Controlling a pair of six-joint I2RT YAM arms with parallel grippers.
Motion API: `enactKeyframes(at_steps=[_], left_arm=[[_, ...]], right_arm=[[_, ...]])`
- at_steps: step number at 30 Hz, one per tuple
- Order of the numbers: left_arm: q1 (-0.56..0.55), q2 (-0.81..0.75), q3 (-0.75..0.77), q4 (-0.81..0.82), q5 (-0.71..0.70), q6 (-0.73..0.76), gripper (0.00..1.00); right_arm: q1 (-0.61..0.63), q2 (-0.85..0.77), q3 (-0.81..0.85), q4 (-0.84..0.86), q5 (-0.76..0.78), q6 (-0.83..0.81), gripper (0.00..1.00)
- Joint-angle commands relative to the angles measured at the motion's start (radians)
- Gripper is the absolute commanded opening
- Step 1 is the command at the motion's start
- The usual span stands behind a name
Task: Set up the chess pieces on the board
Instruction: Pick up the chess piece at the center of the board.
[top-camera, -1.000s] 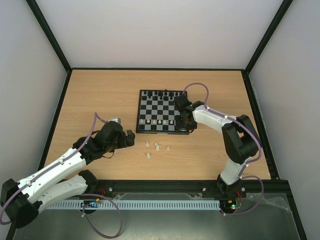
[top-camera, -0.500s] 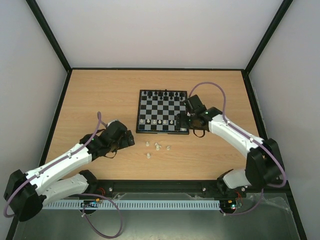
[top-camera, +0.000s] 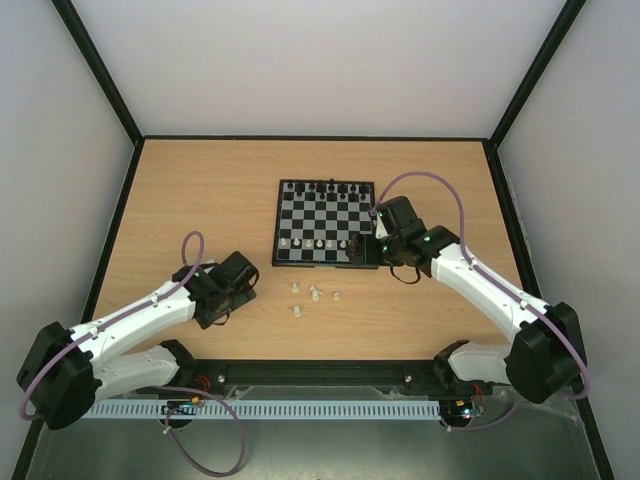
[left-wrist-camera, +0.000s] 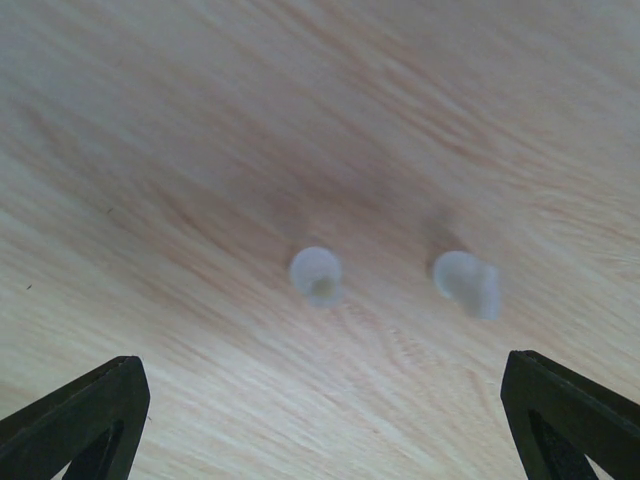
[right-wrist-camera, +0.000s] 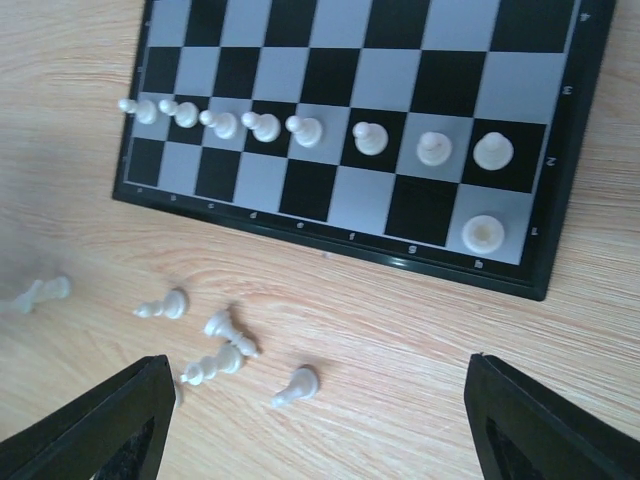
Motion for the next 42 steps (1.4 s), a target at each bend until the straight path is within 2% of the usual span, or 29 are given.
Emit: enactKeyframes(at_steps=[1, 3, 10, 17, 29, 33, 38, 40, 42], left_arm=[[0.007, 0.007, -0.046, -0.061, 0.01, -0.101, 0.99], [0.007, 0.003, -0.059, -0.058, 0.009, -0.114, 0.98], [0.01, 0.001, -0.069, -0.002, -0.034, -0.101, 0.68], [0.043, 0.11, -0.054, 0.063, -0.027, -0.031, 0.59], [0.101, 0.131, -0.047, 0.127, -0.012, 0.092, 0.57], [0.102, 0.132, -0.055, 0.132, 0.004, 0.099, 0.42], [0.101, 0.132, -0.076, 0.148, 0.029, 0.103, 0.3], [0.102, 0.135, -0.077, 0.152, 0.028, 0.109, 0.22], [0.102, 0.143, -0.075, 0.157, 0.03, 0.119, 0.09]], right_arm=[[0.02, -0.028, -0.019, 0.008, -0.071, -0.016, 0.8], [0.031, -0.034, -0.022, 0.011, -0.074, -0.016, 0.79], [0.045, -0.039, -0.021, 0.018, -0.087, -0.017, 0.79], [0.051, -0.042, -0.023, 0.016, -0.077, -0.016, 0.78], [0.054, -0.034, -0.031, 0.024, -0.079, -0.016, 0.77], [0.055, -0.029, -0.032, 0.025, -0.078, -0.016, 0.77], [0.055, -0.023, -0.034, 0.027, -0.072, -0.014, 0.76], [0.055, -0.022, -0.035, 0.027, -0.078, -0.015, 0.76], [0.055, -0.022, -0.036, 0.027, -0.071, -0.014, 0.75]])
